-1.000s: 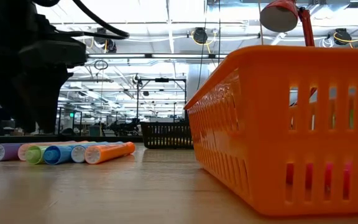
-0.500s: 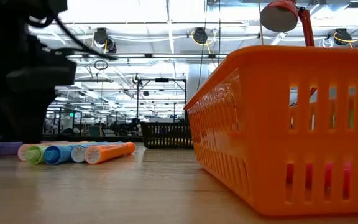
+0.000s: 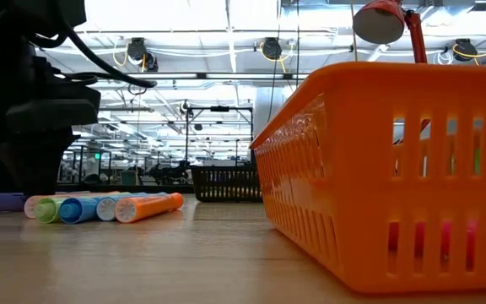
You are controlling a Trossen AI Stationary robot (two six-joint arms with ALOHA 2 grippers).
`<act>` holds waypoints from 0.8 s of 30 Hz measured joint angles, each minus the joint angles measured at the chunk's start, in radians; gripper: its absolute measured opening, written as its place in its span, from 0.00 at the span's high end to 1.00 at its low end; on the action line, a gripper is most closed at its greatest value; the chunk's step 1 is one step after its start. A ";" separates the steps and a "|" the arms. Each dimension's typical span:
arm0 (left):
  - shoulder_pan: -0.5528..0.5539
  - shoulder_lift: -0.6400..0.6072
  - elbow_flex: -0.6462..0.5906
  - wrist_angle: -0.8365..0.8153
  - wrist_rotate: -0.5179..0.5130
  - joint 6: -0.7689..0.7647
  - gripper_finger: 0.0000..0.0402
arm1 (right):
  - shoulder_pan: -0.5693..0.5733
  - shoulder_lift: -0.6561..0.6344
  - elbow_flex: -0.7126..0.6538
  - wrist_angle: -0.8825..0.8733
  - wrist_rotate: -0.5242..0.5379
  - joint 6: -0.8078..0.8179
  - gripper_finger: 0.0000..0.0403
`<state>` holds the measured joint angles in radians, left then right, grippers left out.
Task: Pick & Place Markers
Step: Put the violet highlighter pen into the orange bin
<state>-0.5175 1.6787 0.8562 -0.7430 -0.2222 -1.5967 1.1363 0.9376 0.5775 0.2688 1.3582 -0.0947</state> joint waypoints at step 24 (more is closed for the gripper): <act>-0.037 -0.087 0.017 -0.016 -0.112 0.086 0.84 | 0.001 -0.272 -0.343 0.388 -0.052 -0.026 0.31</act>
<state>-0.5544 1.5920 0.8732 -0.7591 -0.3340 -1.5110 1.1370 0.6659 0.2344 0.6571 1.3058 -0.1207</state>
